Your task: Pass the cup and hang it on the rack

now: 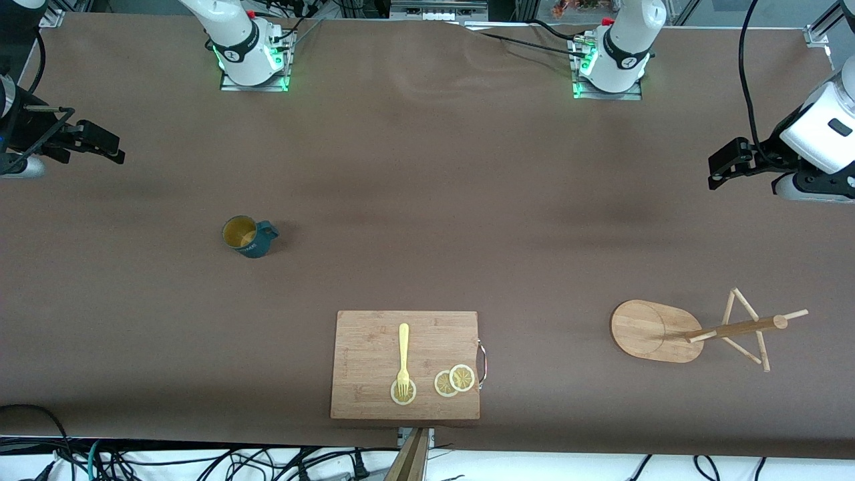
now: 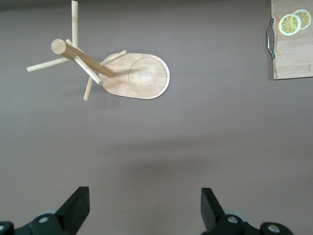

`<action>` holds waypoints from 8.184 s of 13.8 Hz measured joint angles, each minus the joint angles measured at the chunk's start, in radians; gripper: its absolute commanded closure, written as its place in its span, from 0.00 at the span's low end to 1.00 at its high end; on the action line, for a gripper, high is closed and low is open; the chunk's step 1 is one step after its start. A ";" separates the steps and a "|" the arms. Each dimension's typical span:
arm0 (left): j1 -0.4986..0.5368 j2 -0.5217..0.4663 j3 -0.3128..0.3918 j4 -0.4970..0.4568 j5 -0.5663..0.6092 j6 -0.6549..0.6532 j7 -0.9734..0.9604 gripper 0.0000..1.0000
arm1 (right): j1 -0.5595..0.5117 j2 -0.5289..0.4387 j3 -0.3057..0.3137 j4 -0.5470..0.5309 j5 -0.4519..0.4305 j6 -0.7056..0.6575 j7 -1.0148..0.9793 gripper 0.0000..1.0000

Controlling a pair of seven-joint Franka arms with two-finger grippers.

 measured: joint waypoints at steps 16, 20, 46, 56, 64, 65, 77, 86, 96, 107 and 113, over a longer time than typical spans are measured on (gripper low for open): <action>0.013 0.002 0.011 0.000 -0.047 0.000 -0.046 0.00 | 0.002 0.001 0.000 0.000 0.000 0.000 -0.001 0.00; 0.043 0.009 0.018 -0.002 -0.058 -0.012 -0.048 0.00 | 0.002 0.001 0.000 0.000 0.000 0.000 -0.001 0.00; 0.038 0.008 0.002 -0.003 -0.058 -0.013 -0.047 0.00 | 0.066 0.213 0.008 -0.179 -0.008 0.343 0.040 0.01; 0.038 0.008 0.002 -0.002 -0.058 -0.013 -0.047 0.00 | 0.153 0.305 0.004 -0.314 -0.008 0.569 0.091 0.01; 0.038 0.008 0.002 -0.002 -0.058 -0.013 -0.047 0.00 | 0.147 0.367 -0.032 -0.326 -0.014 0.647 0.011 0.61; 0.038 0.008 0.002 -0.002 -0.058 -0.013 -0.047 0.00 | 0.148 0.375 -0.032 -0.333 -0.014 0.662 0.011 0.71; 0.038 0.008 0.002 -0.002 -0.058 -0.013 -0.047 0.00 | 0.150 0.433 -0.028 -0.242 -0.012 0.638 0.008 1.00; 0.038 0.008 0.003 -0.002 -0.058 -0.013 -0.047 0.00 | 0.367 0.419 0.004 0.052 0.085 0.318 0.284 1.00; 0.040 0.008 0.004 -0.002 -0.058 -0.010 -0.047 0.00 | 0.834 0.722 0.010 0.326 0.105 0.508 0.988 1.00; 0.037 0.054 0.004 -0.081 -0.064 0.072 -0.047 0.00 | 0.959 0.839 0.009 0.344 0.105 0.583 1.161 0.00; 0.038 0.079 0.006 -0.183 -0.064 0.075 -0.043 0.00 | 0.961 0.787 -0.027 0.387 0.105 0.511 1.168 0.00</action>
